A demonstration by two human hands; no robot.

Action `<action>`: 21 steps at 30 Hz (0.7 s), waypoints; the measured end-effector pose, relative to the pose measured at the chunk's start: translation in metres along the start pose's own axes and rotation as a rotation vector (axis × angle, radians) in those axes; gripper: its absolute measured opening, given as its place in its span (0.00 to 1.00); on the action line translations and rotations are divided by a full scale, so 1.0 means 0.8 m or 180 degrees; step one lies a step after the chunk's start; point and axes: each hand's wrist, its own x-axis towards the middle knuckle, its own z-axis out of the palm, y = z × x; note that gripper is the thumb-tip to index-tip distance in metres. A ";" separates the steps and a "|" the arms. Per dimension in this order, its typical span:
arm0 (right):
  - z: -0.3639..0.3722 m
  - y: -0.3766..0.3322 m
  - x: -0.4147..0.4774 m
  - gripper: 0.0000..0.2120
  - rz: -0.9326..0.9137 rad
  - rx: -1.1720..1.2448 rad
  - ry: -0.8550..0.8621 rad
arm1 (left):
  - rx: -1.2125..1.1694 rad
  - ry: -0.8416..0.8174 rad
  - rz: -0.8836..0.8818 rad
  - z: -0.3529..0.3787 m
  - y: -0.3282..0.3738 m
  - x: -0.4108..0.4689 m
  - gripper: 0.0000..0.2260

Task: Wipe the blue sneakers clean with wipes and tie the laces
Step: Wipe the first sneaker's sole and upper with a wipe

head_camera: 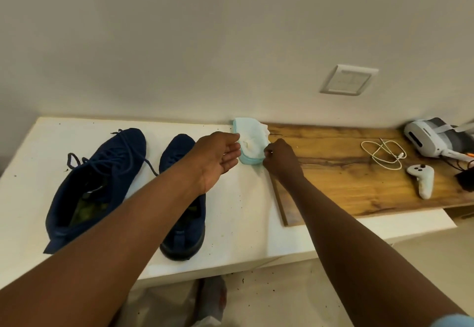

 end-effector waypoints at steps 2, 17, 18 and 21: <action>-0.001 0.001 0.000 0.07 -0.0002 0.0127 0.0097 | 0.0064 -0.0007 -0.0033 0.007 -0.002 0.007 0.14; -0.105 -0.047 -0.027 0.07 0.0323 0.2273 0.0818 | 0.0382 0.0057 0.0042 0.019 -0.019 0.008 0.19; -0.116 -0.053 -0.036 0.07 0.0303 0.2547 0.0674 | 0.0370 0.0018 0.0051 0.019 -0.017 0.003 0.21; -0.151 -0.073 -0.070 0.09 0.0217 0.3262 0.0347 | 0.0300 -0.0245 0.0097 0.018 -0.011 -0.013 0.27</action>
